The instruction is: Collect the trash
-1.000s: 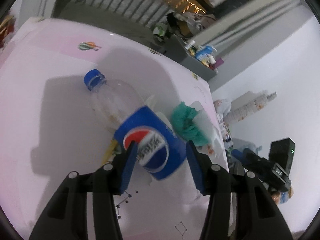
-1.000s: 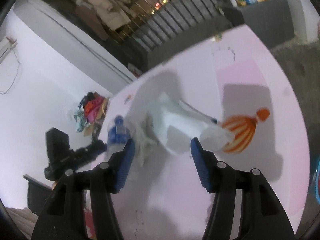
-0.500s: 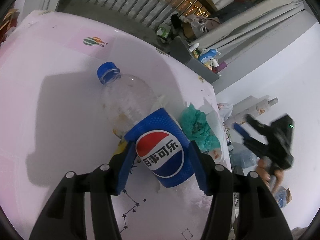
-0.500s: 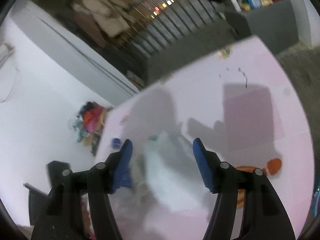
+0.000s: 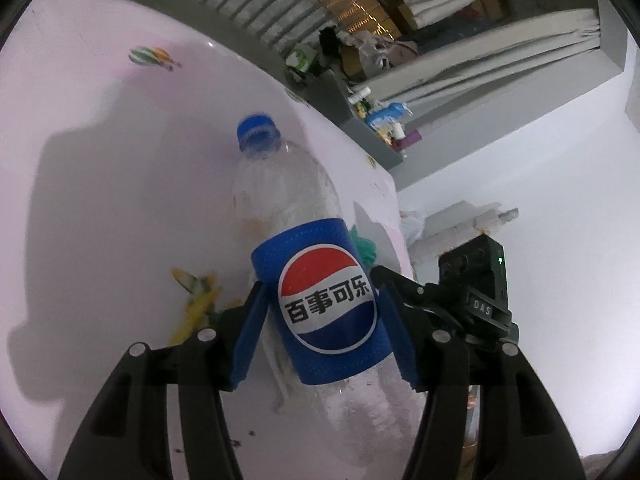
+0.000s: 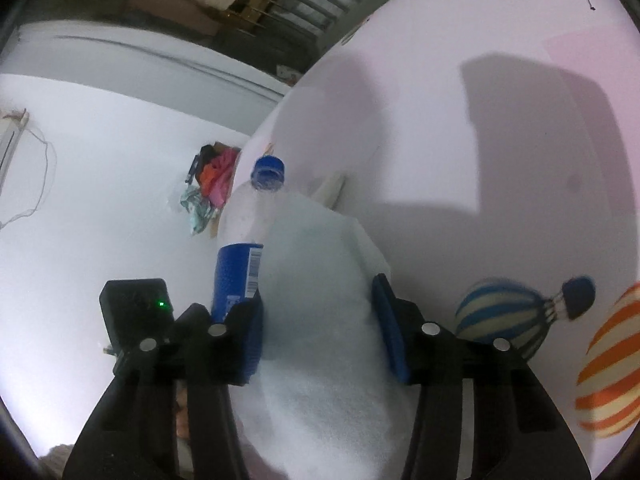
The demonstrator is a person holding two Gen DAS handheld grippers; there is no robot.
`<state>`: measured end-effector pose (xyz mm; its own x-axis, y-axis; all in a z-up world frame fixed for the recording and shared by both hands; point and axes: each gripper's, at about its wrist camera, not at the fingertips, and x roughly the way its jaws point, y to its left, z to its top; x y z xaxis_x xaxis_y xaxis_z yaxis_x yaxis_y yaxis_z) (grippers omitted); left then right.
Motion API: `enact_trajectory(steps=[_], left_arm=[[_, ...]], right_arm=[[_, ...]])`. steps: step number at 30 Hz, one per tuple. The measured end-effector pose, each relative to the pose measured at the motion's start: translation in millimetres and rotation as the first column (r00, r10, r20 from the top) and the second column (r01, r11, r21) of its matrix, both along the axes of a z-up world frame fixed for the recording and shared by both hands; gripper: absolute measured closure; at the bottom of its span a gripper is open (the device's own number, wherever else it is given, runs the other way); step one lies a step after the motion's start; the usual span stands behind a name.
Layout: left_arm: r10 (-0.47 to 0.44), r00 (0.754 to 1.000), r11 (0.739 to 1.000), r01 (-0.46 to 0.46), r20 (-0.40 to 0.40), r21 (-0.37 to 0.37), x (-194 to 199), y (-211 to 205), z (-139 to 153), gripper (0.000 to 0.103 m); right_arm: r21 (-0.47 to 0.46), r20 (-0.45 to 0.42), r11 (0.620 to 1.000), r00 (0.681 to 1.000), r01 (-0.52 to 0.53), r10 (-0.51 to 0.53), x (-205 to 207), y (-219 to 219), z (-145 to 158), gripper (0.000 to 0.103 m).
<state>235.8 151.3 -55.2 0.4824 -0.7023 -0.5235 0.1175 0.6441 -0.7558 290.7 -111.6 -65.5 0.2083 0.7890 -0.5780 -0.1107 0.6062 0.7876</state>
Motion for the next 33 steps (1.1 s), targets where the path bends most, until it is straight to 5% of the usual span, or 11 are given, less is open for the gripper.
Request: enact_trajectory(steps=[16, 24, 29, 33], left_arm=[[-0.158, 0.986, 0.987, 0.159, -0.05, 0.015, -62.2, -12.4, 6.9, 0.047], [-0.091, 0.996, 0.992, 0.091, -0.004, 0.09, -85.6, -7.8, 13.2, 0.047], [-0.085, 0.996, 0.99, 0.082, 0.02, 0.113, -102.4, -1.0, 19.0, 0.048], [-0.082, 0.996, 0.99, 0.079, 0.022, 0.116, -110.6, 5.3, 17.6, 0.048]], right_arm=[[0.037, -0.082, 0.998, 0.996, 0.044, -0.041, -73.1, -14.7, -4.8, 0.056], [-0.049, 0.013, 0.985, 0.986, 0.167, -0.166, -78.6, -41.2, 28.9, 0.033], [-0.043, 0.088, 0.967, 0.965, 0.251, -0.247, -86.1, -55.7, 55.8, 0.032], [-0.018, 0.128, 0.978, 0.97, 0.208, -0.204, -88.1, -35.0, 70.1, 0.032]])
